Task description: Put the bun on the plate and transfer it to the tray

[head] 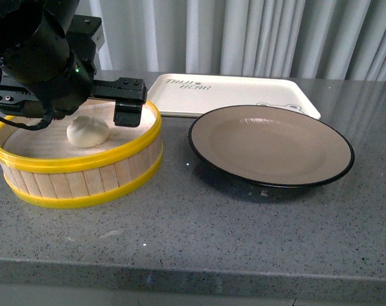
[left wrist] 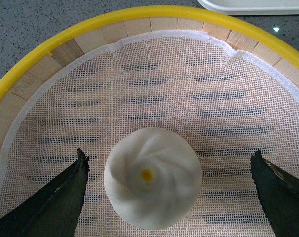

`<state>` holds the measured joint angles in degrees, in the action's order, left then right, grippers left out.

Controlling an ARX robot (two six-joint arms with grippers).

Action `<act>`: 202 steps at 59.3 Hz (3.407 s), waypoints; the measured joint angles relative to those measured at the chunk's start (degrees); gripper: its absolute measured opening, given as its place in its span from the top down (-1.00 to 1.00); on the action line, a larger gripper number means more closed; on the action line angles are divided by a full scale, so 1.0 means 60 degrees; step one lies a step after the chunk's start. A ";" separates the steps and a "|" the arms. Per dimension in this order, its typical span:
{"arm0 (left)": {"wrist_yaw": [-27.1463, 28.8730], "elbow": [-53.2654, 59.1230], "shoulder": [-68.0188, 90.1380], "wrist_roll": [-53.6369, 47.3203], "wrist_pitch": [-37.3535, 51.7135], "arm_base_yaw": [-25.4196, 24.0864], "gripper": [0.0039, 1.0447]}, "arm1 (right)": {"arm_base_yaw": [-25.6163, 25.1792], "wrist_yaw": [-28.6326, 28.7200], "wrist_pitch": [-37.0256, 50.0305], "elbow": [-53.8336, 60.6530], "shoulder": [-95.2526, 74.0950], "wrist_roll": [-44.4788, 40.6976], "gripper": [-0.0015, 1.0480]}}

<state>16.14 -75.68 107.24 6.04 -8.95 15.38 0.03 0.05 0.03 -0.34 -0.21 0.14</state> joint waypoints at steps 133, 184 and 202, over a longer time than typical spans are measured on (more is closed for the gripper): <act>-0.0310 -0.3373 0.1708 -0.0750 -0.1020 0.4251 0.92 | 0.0000 0.0000 0.0000 0.0000 0.0000 0.0000 -0.84; 0.0018 -0.4707 0.3107 -0.0219 -0.1636 0.4397 0.03 | 0.0000 0.0000 0.0000 0.0000 0.0000 0.0000 -0.84; -0.0262 -0.4656 0.2586 0.0084 -0.1759 0.4167 -0.89 | 0.0000 0.0000 0.0000 0.0000 0.0000 0.0000 -0.84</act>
<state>14.57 -103.61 122.76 6.55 -19.51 40.38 0.03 0.05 0.03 -0.34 -0.21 0.14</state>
